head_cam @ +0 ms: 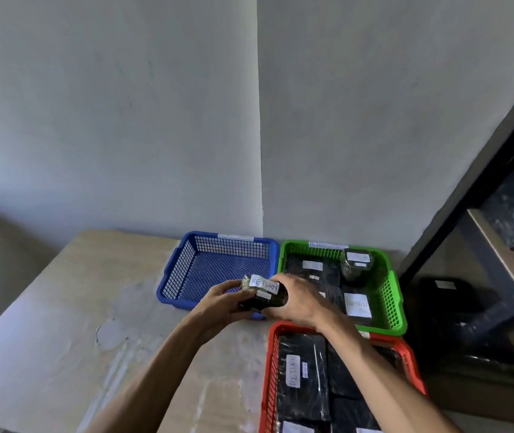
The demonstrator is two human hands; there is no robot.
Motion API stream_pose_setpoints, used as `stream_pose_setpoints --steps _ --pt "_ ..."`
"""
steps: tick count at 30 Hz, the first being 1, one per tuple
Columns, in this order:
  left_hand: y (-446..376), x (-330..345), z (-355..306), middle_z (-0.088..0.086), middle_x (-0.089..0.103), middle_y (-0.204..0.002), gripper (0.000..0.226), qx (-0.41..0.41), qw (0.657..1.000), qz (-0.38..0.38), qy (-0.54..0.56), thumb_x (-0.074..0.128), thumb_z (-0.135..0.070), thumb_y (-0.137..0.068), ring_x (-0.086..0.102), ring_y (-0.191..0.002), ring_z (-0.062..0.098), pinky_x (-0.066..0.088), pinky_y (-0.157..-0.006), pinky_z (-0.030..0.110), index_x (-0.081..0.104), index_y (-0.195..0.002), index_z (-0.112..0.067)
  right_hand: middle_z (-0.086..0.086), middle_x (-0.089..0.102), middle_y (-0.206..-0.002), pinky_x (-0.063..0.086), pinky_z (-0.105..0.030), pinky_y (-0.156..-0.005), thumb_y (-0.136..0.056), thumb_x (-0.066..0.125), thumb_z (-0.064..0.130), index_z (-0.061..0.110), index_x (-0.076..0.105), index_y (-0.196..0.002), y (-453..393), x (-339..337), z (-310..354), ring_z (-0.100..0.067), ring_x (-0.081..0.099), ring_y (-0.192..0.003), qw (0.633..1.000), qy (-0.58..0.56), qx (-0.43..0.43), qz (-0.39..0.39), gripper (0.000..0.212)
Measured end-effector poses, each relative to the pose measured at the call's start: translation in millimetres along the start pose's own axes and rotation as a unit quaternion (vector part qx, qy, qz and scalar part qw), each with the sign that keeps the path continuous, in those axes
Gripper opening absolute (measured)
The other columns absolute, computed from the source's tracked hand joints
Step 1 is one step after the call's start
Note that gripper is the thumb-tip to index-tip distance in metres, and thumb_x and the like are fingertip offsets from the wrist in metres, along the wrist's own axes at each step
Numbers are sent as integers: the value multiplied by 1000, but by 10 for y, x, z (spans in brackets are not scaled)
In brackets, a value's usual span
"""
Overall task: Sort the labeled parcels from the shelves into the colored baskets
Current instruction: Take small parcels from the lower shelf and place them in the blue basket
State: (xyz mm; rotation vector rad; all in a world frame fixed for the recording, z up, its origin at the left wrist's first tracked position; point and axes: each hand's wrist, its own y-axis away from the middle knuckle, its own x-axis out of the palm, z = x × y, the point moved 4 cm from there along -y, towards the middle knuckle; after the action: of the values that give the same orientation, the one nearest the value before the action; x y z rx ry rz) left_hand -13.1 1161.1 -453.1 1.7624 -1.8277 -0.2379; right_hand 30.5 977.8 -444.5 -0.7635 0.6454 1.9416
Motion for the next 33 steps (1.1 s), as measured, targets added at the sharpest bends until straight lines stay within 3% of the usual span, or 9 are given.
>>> stream_pose_setpoints --steps 3,6,10,16,19,22,28,30,33 --pt "-351 -320 -100 18 74 -112 40 -7 995 9 -97 73 -16 -90 71 -107 33 57 -95 44 63 -128 -8 9 66 -100 53 -30 -75 -64 82 48 28 62 -108 -375 159 1 -12 62 -89 999 12 33 3 52" --pt "-747 -619 -198 11 76 -106 42 -13 983 21 -180 73 -27 -90 74 -100 24 59 -89 34 65 -129 -14 9 67 -100 53 -32 -74 -65 80 50 29 61 -106 -766 292 -5 -13 63 -89 997 44 67 20 50" --pt "-1234 -939 -171 15 73 -107 36 -27 964 30 -263 66 -20 -96 70 -95 20 55 -76 23 64 -131 -14 6 61 -103 50 -33 -74 -68 77 57 26 57 -108 -1276 476 -152 -16 60 -90 986 121 102 52 54" --pt "-1817 -1292 192 5 74 -100 40 -61 933 46 -352 66 -25 -95 73 -92 16 60 -86 33 62 -133 -14 3 57 -106 54 -37 -74 -78 77 40 19 53 -116 -1734 813 -441 -23 62 -95 949 284 85 106 49" --pt "-2031 -1315 292 2 75 -92 40 -69 927 44 -366 66 -27 -93 73 -89 18 61 -84 40 62 -132 -19 4 59 -102 54 -39 -86 -78 79 37 20 53 -119 -1862 938 -553 -22 62 -93 941 314 75 104 51" --pt "-2205 -1273 311 2 75 -88 36 -64 928 28 -367 66 -26 -91 73 -83 19 63 -77 39 65 -127 -22 3 62 -105 45 -38 -100 -79 79 30 20 55 -121 -1946 988 -654 -20 62 -96 931 342 61 113 49" --pt "-2326 -1294 316 2 76 -85 25 -39 924 6 -381 71 -20 -90 74 -83 24 63 -69 38 65 -114 -19 1 66 -108 36 -35 -101 -79 76 31 20 59 -118 -2031 1009 -688 -22 60 -107 915 375 67 133 45" --pt "-2346 -1297 323 1 75 -87 29 -32 926 1 -377 75 -21 -87 74 -80 21 63 -66 35 63 -114 -19 0 68 -108 33 -37 -108 -79 74 35 19 60 -118 -2035 1024 -699 -23 61 -109 913 378 71 140 44" --pt "-2399 -1264 317 -1 71 -89 48 -7 919 14 -393 79 -22 -83 69 -78 14 57 -62 26 59 -126 -28 1 69 -118 10 -47 -125 -82 72 34 22 57 -133 -2011 1012 -703 -22 53 -124 908 387 67 146 54"
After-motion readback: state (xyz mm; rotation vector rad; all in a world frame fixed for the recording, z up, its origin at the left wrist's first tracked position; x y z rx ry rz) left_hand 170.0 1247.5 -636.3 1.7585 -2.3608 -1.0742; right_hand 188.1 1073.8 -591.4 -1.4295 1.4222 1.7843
